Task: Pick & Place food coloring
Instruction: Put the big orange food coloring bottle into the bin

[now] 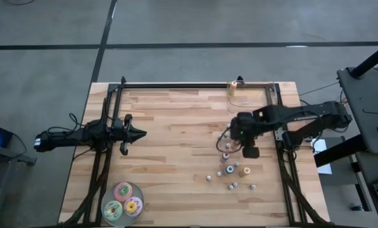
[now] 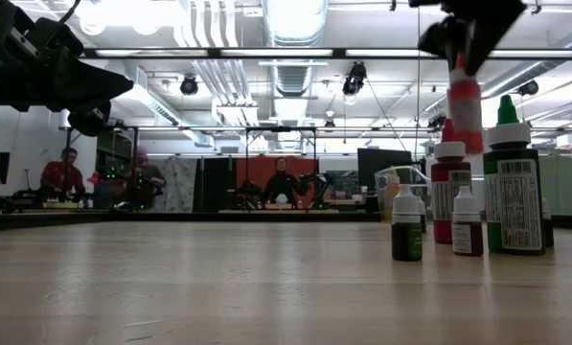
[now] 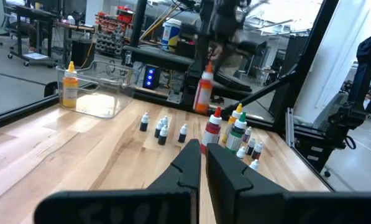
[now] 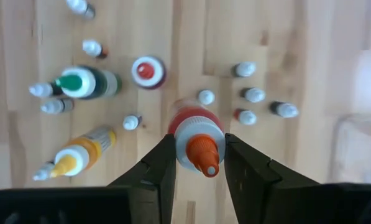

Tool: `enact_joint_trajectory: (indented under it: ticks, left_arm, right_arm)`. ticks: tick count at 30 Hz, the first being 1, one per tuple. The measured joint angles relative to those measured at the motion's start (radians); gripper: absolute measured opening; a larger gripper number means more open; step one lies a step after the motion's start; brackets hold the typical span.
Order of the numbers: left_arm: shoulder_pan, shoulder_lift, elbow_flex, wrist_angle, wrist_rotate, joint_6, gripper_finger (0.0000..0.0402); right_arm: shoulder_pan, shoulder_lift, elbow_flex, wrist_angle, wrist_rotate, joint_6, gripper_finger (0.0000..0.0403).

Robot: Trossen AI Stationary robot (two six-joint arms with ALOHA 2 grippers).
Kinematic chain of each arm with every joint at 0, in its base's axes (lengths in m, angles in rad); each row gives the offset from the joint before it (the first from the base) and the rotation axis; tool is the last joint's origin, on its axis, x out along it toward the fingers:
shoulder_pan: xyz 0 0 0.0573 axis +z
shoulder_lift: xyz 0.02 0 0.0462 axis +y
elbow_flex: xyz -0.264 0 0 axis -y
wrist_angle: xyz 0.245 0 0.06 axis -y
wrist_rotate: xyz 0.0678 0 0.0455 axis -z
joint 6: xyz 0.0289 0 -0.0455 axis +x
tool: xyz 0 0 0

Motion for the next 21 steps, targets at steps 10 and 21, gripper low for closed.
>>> enact_joint_trajectory:
  ticks: [10,21]
  left_arm:
    - [0.000,0.000,0.000,0.000,0.000,0.000,0.0000]
    - [0.000,0.000,0.000,0.000,0.000,0.000,0.0000]
  right_arm:
    - [-0.179,0.004,0.211,-0.125,0.005,-0.022,0.0102]
    - [-0.452,0.014,0.246,-0.128,0.012,-0.127,0.0102]
